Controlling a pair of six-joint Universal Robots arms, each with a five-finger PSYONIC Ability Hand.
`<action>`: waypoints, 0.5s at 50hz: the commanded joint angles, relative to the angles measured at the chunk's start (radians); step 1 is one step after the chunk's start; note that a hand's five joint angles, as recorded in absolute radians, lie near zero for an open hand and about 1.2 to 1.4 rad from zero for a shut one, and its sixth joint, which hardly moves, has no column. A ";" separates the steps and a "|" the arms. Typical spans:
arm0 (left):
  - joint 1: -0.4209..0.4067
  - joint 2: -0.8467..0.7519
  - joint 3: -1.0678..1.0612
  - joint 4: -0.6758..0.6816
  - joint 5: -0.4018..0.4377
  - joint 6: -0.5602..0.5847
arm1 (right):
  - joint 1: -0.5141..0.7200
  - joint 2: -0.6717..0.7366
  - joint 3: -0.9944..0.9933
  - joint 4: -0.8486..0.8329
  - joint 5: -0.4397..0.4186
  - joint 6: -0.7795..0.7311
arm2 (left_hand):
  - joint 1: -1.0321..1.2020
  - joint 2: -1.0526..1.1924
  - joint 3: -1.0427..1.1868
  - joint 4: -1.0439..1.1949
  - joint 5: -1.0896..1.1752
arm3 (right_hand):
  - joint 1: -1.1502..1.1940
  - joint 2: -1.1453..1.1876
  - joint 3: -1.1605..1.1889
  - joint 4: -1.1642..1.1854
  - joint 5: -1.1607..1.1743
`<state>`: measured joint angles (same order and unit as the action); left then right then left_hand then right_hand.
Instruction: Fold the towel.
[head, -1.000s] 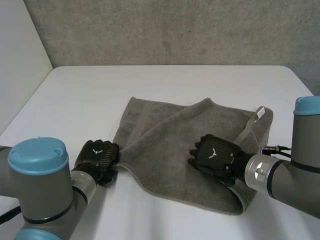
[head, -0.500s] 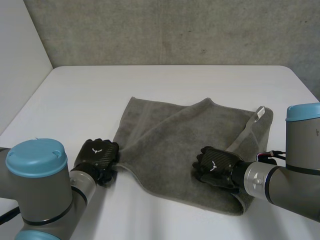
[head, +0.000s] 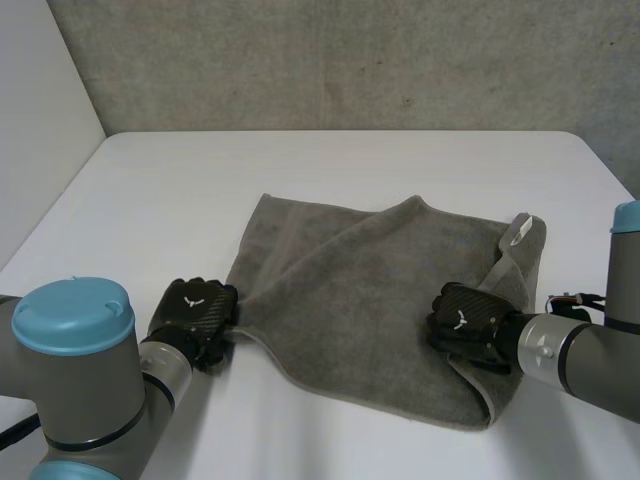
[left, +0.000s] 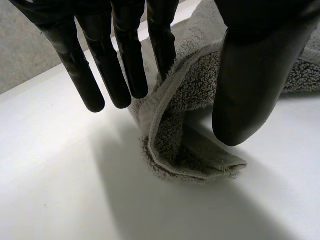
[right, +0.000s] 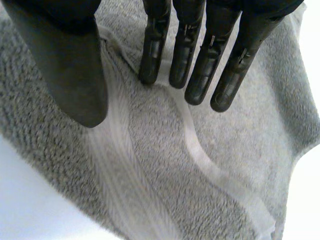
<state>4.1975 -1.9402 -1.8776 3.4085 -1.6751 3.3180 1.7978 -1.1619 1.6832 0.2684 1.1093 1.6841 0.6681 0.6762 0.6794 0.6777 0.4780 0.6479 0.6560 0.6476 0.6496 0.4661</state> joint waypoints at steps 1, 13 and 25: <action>0.001 0.000 0.000 0.000 0.002 0.000 | -0.044 -0.021 0.027 -0.008 -0.011 -0.032 | -0.023 -0.031 -0.034 -0.033 -0.007 | -0.327 -0.335 -0.327 -0.329 -0.320; 0.001 0.000 0.000 0.008 0.000 0.000 | -0.038 -0.081 0.095 -0.069 -0.032 -0.014 | -0.044 -0.052 -0.055 -0.053 -0.028 | -0.346 -0.354 -0.345 -0.347 -0.338; -0.001 0.000 -0.002 0.008 -0.001 0.000 | -0.029 -0.173 0.173 -0.064 -0.143 -0.012 | -0.047 -0.055 -0.058 -0.056 -0.031 | -0.302 -0.310 -0.301 -0.303 -0.294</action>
<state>4.1984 -1.9405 -1.8778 3.4163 -1.6755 3.3180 1.7673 -1.3066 1.8350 0.1984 1.0044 1.6720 0.6484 0.6540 0.6547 0.6528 0.4536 0.3817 0.3712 0.3674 0.3476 0.1496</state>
